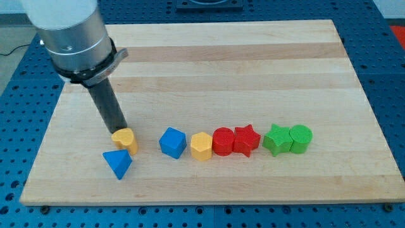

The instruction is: Place the yellow heart to the left of the blue cube

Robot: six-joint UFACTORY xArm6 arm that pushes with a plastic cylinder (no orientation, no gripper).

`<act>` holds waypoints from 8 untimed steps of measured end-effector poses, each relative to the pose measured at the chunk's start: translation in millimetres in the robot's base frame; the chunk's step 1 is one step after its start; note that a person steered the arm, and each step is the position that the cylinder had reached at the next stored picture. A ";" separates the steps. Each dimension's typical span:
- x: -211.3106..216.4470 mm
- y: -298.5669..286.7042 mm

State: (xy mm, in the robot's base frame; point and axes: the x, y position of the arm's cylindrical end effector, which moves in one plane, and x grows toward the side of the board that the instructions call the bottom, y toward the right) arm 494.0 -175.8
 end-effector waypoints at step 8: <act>20.8 -14.7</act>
State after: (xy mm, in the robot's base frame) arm 514.9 -190.5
